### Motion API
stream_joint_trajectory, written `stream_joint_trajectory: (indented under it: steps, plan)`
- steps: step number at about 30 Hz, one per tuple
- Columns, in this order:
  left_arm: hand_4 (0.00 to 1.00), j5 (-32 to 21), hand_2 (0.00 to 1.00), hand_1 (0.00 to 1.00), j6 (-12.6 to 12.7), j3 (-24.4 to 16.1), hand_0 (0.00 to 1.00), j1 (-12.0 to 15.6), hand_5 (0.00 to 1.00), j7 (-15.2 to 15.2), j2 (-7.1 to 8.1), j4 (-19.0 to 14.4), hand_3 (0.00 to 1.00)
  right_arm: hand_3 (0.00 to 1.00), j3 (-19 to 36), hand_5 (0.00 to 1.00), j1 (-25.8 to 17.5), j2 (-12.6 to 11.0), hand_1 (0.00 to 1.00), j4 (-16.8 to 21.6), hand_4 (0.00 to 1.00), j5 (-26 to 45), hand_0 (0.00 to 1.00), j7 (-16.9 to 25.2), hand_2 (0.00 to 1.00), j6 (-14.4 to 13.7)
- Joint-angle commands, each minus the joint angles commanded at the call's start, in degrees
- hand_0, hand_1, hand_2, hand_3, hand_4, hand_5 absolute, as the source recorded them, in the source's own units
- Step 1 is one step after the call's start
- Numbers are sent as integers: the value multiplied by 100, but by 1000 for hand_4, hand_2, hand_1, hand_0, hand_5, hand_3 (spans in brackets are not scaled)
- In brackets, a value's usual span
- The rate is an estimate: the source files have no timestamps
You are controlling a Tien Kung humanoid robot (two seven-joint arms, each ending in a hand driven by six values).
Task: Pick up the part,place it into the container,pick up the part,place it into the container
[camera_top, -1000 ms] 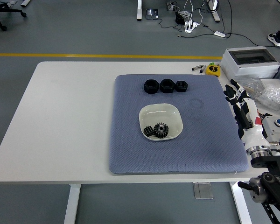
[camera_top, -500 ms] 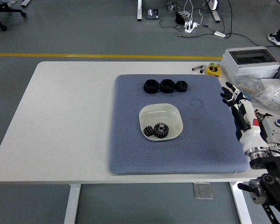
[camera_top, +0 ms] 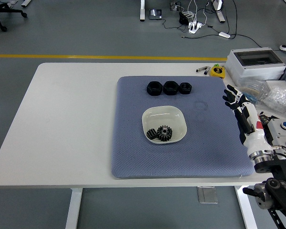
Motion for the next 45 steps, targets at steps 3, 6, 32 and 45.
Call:
stream_joint_trajectory:
  steps: [3,6,32,45]
  plan:
    - [665,28,737,703,-5,-17,689,-5,664,5,-2,3,644,891,10,851,11,3,863,3,998,-3,922,0,882,8]
    - [667,70,737,703,-9,-31,691,-18,665,13,-3,2,643,888,36,849,-1,7,862,11,998,-8,922,1,882,9]
    - [670,142,737,705,-27,-74,691,-48,656,54,20,1,643,883,100,845,-16,14,860,176,998,-230,912,-58,879,-3]
    - [672,128,738,705,-22,-72,692,-42,655,47,21,4,644,882,104,843,-10,13,860,191,998,-330,908,-84,879,-10]
